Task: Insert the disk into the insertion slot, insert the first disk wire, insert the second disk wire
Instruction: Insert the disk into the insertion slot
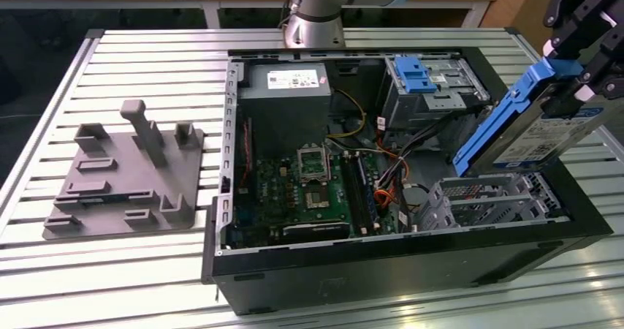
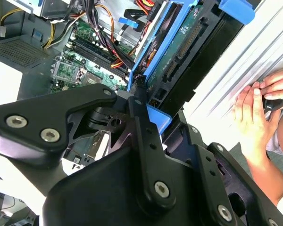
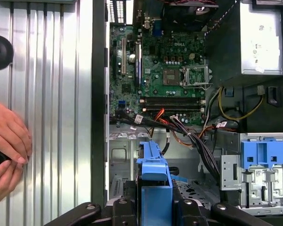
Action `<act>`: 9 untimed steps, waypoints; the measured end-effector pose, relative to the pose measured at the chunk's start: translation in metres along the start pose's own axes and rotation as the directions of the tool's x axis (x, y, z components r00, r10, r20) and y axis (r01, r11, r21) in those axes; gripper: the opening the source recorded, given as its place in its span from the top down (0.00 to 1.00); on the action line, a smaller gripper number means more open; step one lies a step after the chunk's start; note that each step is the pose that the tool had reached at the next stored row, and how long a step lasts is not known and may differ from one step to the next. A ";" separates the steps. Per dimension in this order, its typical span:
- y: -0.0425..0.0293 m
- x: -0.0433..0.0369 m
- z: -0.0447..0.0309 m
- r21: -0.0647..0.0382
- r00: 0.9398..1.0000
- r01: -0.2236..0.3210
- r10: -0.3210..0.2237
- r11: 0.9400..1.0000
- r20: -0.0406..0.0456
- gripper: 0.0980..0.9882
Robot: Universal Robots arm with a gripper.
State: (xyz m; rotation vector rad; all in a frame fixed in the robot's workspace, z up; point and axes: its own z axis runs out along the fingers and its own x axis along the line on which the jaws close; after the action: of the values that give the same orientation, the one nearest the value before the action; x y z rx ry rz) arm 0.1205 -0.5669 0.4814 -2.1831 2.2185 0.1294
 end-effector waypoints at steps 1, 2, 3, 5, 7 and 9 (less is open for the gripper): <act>-0.0004 0.0000 0.0004 0.000 1.000 0.000 0.000 1.000 0.000 0.70; -0.0006 0.0001 0.0009 0.000 1.000 0.000 0.000 1.000 0.000 0.70; -0.0009 0.0001 0.0013 0.000 1.000 0.000 0.000 1.000 0.000 0.70; -0.0011 0.0002 0.0024 0.000 1.000 0.000 0.000 1.000 0.000 0.70; -0.0012 0.0003 0.0036 0.000 1.000 0.000 0.000 1.000 0.000 0.70; -0.0013 0.0004 0.0042 0.000 1.000 0.000 0.000 1.000 0.001 0.70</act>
State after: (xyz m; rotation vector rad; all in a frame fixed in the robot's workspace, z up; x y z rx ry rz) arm 0.1216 -0.5669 0.4771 -2.1828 2.2176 0.1305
